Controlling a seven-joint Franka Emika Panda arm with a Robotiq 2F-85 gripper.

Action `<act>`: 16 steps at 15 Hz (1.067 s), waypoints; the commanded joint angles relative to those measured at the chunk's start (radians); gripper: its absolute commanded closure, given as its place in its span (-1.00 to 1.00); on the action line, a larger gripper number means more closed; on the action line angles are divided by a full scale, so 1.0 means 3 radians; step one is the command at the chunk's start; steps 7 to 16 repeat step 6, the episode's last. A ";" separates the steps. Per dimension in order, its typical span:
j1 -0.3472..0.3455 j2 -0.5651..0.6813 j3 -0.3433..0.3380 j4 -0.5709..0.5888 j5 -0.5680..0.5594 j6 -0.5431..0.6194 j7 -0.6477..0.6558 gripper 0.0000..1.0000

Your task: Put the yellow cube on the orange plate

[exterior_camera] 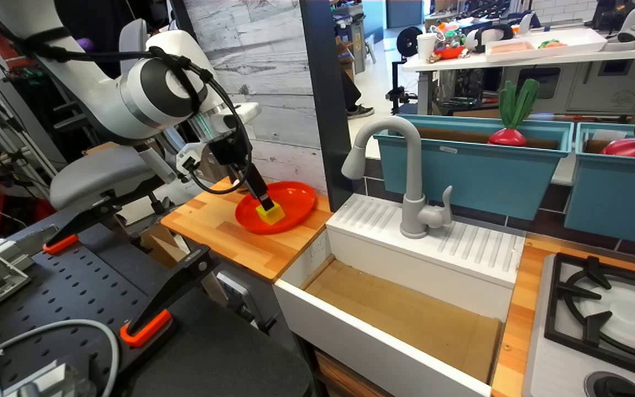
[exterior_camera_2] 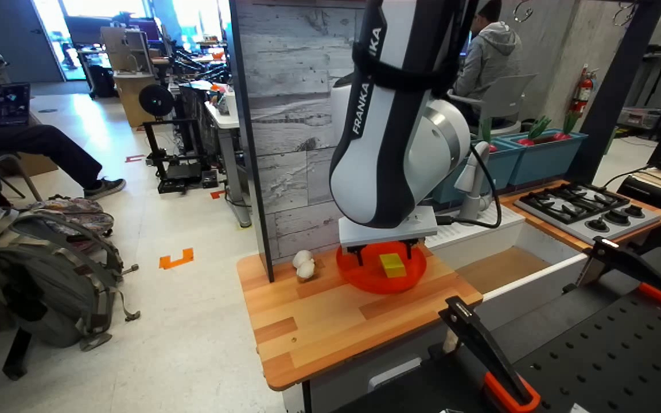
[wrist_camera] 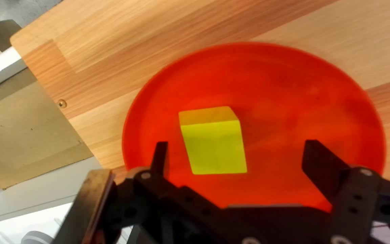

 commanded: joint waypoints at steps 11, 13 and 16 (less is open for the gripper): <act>0.0381 -0.0398 -0.0217 -0.0595 0.0120 0.0609 -0.0066 -1.00; 0.0381 -0.0398 -0.0217 -0.0595 0.0120 0.0609 -0.0066 -1.00; 0.0381 -0.0398 -0.0217 -0.0595 0.0120 0.0609 -0.0066 -1.00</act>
